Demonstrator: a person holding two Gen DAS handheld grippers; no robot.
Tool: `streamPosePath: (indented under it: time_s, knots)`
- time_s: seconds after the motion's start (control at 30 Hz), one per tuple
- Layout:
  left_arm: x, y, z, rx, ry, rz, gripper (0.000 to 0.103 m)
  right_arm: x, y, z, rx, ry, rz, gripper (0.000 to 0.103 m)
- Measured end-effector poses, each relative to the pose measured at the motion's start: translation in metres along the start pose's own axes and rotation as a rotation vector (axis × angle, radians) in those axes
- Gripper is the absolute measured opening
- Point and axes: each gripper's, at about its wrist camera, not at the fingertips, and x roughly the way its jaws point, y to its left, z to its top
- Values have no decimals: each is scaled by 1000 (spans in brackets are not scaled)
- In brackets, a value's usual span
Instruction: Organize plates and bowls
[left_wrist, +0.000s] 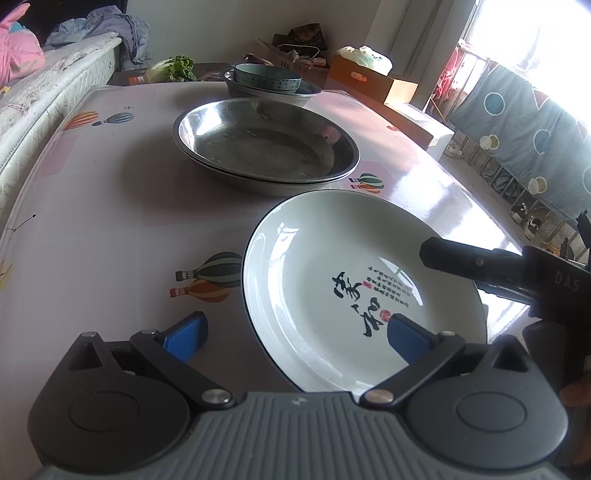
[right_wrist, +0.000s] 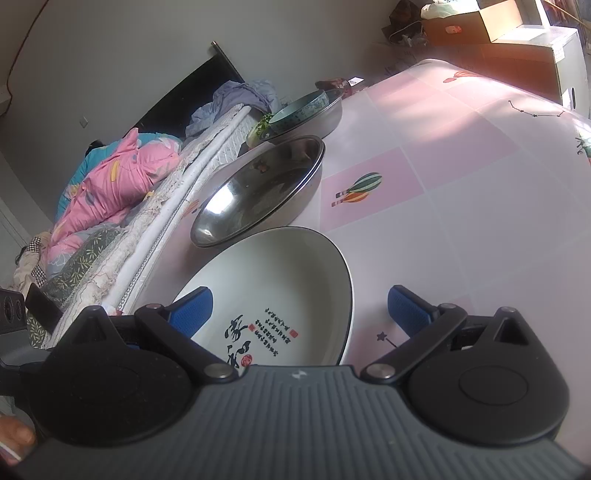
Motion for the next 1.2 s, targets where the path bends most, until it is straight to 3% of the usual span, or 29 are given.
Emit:
streamPosePath:
  time_s: [0.3,0.73,1.03,1.2]
  knots:
    - [-3,9,2,-37,0,-44,103,0,0,0,3,1,-1,102]
    - [-7,36,5,-192,-22,-160,103,1,0,1,2,3,-4,102]
    - [-5,42,9,-182,0,-201,103,3,-2,11,25,62,-9,102]
    - [-5,28,7,-69,6,-148,100,-2,0,13,-5,82,-46,99]
